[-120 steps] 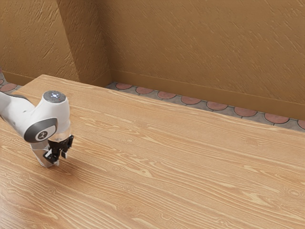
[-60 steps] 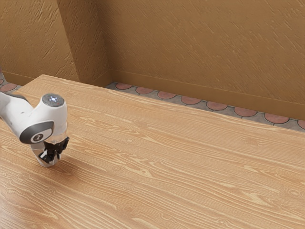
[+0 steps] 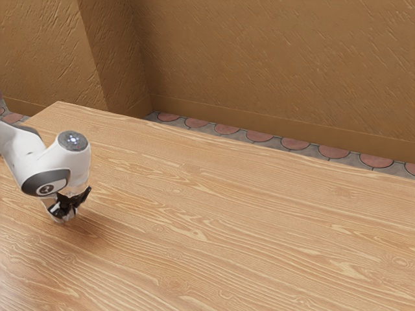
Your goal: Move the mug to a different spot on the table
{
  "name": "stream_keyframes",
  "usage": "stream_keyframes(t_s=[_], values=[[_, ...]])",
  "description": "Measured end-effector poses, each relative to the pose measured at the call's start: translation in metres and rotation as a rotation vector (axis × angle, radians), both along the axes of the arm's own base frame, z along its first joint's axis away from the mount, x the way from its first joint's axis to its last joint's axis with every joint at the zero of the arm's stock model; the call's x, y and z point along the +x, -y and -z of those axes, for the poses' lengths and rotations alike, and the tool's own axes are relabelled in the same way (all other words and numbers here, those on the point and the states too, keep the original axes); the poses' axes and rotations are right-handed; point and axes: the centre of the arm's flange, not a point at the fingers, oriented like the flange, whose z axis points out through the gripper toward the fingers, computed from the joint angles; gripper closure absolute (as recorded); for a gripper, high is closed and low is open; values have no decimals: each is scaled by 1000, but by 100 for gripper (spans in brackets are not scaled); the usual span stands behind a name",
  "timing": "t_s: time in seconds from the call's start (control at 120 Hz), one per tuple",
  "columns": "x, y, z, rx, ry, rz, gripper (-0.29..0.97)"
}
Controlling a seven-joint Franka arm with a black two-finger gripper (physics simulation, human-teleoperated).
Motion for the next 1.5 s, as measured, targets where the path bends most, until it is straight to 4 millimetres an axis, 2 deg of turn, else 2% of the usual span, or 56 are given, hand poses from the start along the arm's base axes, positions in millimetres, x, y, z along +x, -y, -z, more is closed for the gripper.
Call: stream_keyframes(t_s=[0.217, 0.333, 0.408, 0.525, 0.65, 0.833, 0.917, 1.2, 1.35, 1.5], values=[[2, 3, -9, 37, 17, 28, 65], [7, 16, -17, 59, 32, 69, 68], [13, 38, -24, 79, 44, 131, 68], [23, 86, -34, 101, 71, 261, 68], [28, 127, -46, 115, 99, 378, 68], [19, 186, -35, 82, 90, 560, 69], [16, 204, -33, 64, 91, 638, 69], [17, 234, -25, 9, 91, 883, 68], [20, 221, -23, 12, 71, 972, 68], [22, 201, -10, 14, 23, 1042, 68]])
